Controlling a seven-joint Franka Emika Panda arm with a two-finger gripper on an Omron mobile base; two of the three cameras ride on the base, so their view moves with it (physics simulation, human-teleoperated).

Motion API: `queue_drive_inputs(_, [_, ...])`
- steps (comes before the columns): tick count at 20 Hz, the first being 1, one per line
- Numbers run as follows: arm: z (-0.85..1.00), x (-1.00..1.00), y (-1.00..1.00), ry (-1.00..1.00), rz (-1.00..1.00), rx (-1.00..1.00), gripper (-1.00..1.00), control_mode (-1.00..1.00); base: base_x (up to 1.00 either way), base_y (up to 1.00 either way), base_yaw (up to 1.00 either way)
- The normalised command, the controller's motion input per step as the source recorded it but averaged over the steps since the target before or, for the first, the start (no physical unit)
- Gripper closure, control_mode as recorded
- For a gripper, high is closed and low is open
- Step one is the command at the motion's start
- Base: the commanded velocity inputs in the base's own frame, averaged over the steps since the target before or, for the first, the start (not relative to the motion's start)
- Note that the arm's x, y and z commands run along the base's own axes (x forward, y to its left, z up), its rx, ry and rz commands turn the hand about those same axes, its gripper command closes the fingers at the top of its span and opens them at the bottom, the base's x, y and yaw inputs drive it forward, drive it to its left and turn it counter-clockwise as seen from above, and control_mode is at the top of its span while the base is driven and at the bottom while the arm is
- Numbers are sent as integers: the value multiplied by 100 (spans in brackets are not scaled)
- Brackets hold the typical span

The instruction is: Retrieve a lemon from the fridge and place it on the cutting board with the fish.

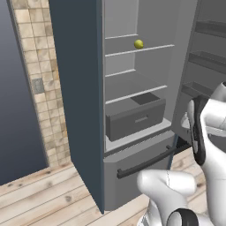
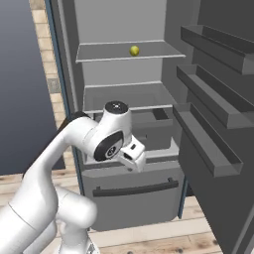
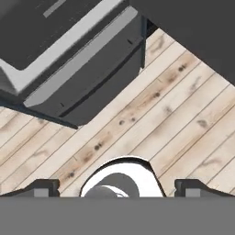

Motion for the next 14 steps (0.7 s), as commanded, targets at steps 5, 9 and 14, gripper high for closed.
queue_drive_inputs(5, [-12, 20, 97, 2, -3, 13, -100, -100, 0, 0, 0])
queue_drive_inputs(9, [5, -3, 78, 19, 6, -26, -100, -100, 0, 0, 0])
queue_drive_inputs(14, [1, -19, 59, 9, 11, -39, -100, -100, 0, 0, 0])
